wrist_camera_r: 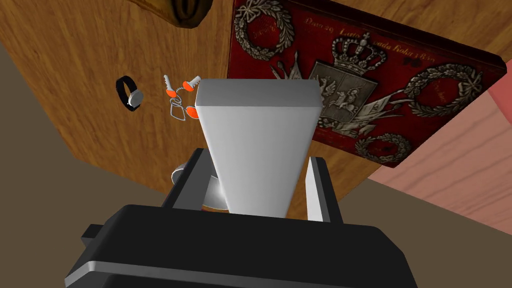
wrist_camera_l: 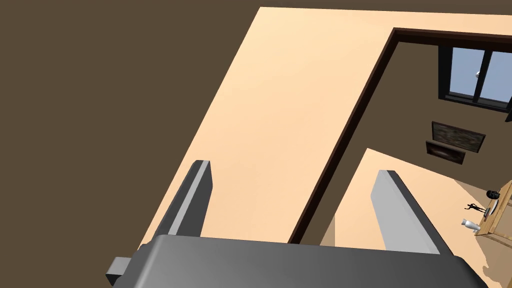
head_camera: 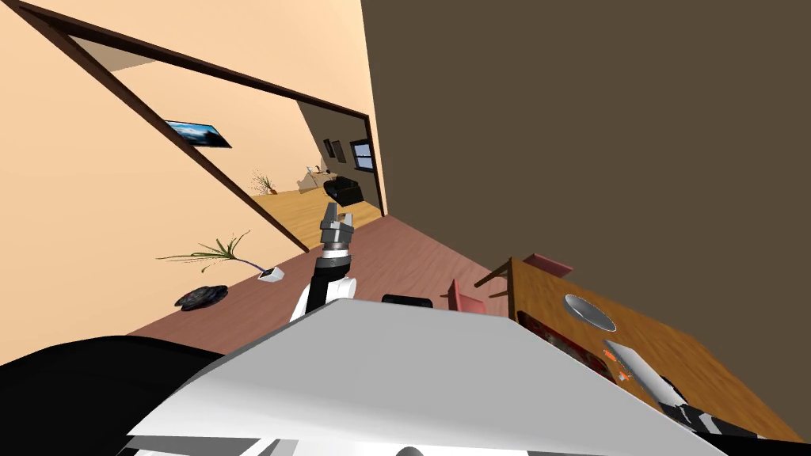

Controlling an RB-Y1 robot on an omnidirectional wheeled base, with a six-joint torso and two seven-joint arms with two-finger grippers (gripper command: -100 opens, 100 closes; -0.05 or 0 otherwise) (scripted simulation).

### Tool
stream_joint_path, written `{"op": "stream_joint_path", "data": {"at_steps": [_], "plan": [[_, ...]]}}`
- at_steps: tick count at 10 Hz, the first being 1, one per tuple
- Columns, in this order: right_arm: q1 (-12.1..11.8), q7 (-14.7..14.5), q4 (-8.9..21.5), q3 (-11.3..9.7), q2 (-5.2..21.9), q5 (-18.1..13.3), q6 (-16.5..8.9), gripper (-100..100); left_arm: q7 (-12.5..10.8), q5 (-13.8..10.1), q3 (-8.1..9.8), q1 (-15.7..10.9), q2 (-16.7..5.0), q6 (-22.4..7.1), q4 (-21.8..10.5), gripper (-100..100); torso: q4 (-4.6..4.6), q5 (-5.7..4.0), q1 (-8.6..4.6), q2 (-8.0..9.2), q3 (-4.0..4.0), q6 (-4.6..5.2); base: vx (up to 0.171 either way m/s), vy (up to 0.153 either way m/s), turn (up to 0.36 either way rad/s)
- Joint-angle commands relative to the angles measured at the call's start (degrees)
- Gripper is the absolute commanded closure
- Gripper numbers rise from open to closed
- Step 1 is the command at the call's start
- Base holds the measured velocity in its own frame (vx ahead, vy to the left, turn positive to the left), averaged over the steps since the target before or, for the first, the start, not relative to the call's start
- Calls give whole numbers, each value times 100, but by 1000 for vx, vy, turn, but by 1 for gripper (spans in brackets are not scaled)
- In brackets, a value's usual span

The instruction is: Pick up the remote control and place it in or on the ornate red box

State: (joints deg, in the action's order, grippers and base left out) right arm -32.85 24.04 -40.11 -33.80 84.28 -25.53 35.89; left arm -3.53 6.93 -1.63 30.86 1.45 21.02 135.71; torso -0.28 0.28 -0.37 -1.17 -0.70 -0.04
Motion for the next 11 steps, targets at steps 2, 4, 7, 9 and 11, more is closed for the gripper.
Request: {"op": "stream_joint_path", "data": {"at_steps": [2,4,7,9,11], "plan": [[-6,-3,-65,-174,-108,-11,222,100,0,0,0,0,0,0,0,0,2,-2,-6,9,5,2,199,-116,-35],[71,38,-66,-365,-274,-45,367,100,0,0,0,-1,0,0,0,0,8,-2,4,37,20,3,122,-81,-19],[141,91,-75,-556,-461,-63,484,100,0,0,0,-1,0,0,0,0,12,-10,-15,43,26,6,123,-103,0],[193,147,-75,-735,-641,-71,574,100,0,0,-1,-2,0,0,-1,0,15,-7,3,68,39,17,78,-66,7],[230,222,-84,-939,-833,-70,652,100,0,0,-1,-2,1,0,-1,0,18,9,27,83,47,14,35,-23,-12]]}}
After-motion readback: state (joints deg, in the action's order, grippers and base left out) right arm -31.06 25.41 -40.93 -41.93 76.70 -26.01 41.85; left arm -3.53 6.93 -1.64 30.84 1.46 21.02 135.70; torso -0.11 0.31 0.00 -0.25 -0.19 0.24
